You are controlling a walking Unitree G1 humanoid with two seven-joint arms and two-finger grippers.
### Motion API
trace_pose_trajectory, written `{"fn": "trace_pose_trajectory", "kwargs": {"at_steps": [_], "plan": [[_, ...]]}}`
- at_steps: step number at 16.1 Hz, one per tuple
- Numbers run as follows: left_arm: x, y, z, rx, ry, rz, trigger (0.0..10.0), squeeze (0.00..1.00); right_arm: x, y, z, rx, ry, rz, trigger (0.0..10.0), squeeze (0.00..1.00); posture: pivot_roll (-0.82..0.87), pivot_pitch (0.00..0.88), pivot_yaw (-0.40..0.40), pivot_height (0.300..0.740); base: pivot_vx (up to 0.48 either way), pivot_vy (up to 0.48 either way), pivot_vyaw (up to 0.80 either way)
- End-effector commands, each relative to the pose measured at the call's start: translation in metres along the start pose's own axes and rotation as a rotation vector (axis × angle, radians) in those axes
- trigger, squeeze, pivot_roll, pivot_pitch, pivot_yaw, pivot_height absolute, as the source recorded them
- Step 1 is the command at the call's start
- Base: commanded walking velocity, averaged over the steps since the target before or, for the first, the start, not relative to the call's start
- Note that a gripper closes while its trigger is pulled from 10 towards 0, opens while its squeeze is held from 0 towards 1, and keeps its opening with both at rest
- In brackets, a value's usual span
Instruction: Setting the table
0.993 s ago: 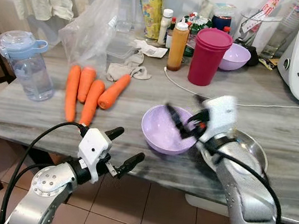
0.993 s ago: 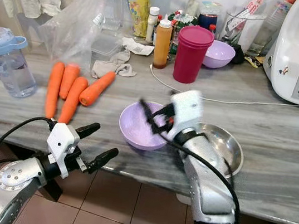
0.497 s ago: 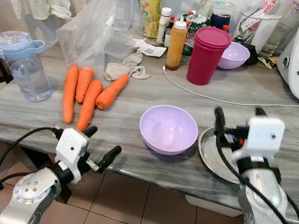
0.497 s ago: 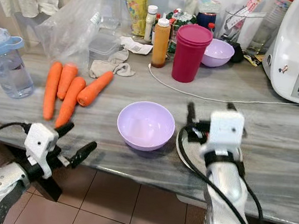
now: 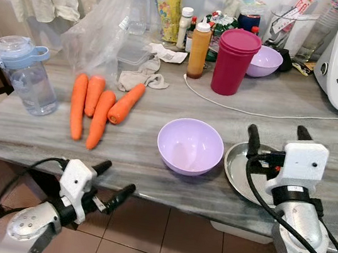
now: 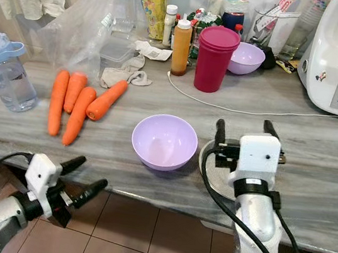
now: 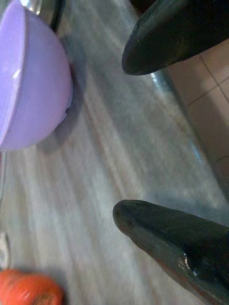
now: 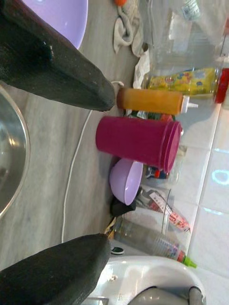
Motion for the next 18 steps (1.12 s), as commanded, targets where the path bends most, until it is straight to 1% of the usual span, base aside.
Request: {"fn": "trace_pose_trajectory", "kwargs": {"at_steps": [1, 2, 4, 6, 8, 9, 11, 13, 14, 15, 16, 17, 18], "plan": [[-0.008, -0.005, -0.003, -0.045, 0.006, 0.014, 10.0, 0.0, 0.009, 0.005, -0.002, 0.017, -0.03, -0.03, 10.0, 0.0, -0.24, 0.076, 0.063, 0.74, 0.0, 0.0, 0.0], [-0.013, -0.009, -0.007, -0.073, 0.01, 0.022, 10.0, 0.0, 0.013, 0.008, -0.005, 0.037, -0.041, -0.054, 10.0, 0.0, -0.24, 0.076, 0.063, 0.74, 0.0, 0.0, 0.0], [-0.021, -0.011, -0.013, -0.105, 0.021, 0.036, 10.0, 0.0, 0.019, 0.01, -0.009, 0.056, -0.062, -0.074, 10.0, 0.0, -0.25, 0.075, 0.061, 0.74, 0.0, 0.0, 0.0], [-0.026, -0.012, -0.022, -0.127, 0.015, 0.046, 10.0, 0.0, 0.025, 0.01, -0.013, 0.067, -0.081, -0.071, 10.0, 0.0, -0.26, 0.075, 0.058, 0.74, 0.0, 0.0, 0.0], [-0.024, -0.013, -0.033, -0.139, -0.014, 0.063, 10.0, 0.0, 0.027, 0.01, -0.016, 0.077, -0.087, -0.072, 10.0, 0.0, -0.27, 0.074, 0.057, 0.74, 0.0, 0.0, 0.0], [-0.021, -0.014, -0.037, -0.139, -0.029, 0.058, 10.0, 0.0, 0.027, 0.011, -0.016, 0.083, -0.085, -0.07, 10.0, 0.0, -0.27, 0.073, 0.057, 0.74, 0.0, 0.0, 0.0], [-0.01, -0.013, -0.039, -0.127, -0.07, 0.04, 10.0, 0.0, 0.02, 0.012, -0.014, 0.092, -0.063, -0.068, 10.0, 0.0, -0.27, 0.075, 0.058, 0.74, 0.0, 0.0, 0.0], [0.002, -0.009, -0.038, -0.103, -0.118, 0.002, 10.0, 0.0, 0.012, 0.014, -0.009, 0.101, -0.033, -0.072, 10.0, 0.0, -0.26, 0.077, 0.062, 0.74, 0.0, 0.0, 0.0], [0.01, -0.009, -0.038, -0.097, -0.142, -0.017, 10.0, 0.0, 0.008, 0.018, -0.006, 0.129, -0.023, -0.085, 10.0, 0.0, -0.26, 0.078, 0.062, 0.74, 0.0, 0.0, 0.0], [0.02, -0.008, -0.038, -0.079, -0.175, -0.049, 10.0, 0.0, 0.009, 0.026, -0.004, 0.175, -0.033, -0.102, 10.0, 0.0, -0.25, 0.078, 0.064, 0.74, 0.0, 0.0, 0.0], [0.031, -0.006, -0.037, -0.033, -0.215, -0.088, 10.0, 0.0, 0.013, 0.034, -0.002, 0.227, -0.057, -0.108, 10.0, 0.0, -0.25, 0.078, 0.066, 0.74, 0.0, 0.0, 0.0], [0.047, 0.0, -0.036, 0.039, -0.265, -0.094, 10.0, 0.0, 0.016, 0.044, 0.0, 0.291, -0.073, -0.122, 10.0, 0.0, -0.25, 0.076, 0.067, 0.74, 0.0, 0.0, 0.0], [0.058, 0.003, -0.035, 0.076, -0.284, -0.104, 10.0, 0.0, 0.017, 0.049, 0.0, 0.315, -0.078, -0.126, 10.0, 0.0, -0.25, 0.075, 0.067, 0.74, 0.0, 0.0, 0.0]]}}
Point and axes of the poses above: a point about 5 cm out from each wrist's last joint towards the gripper, its own z axis pointing back from the gripper into the wrist, its own x axis along the axis of the wrist's last joint, y = z × x, the point moved 2 cm from there along -z, pointing out of the wrist towards the gripper, and after that the axes turned 3 degrees about z, right-handed, at the moved point
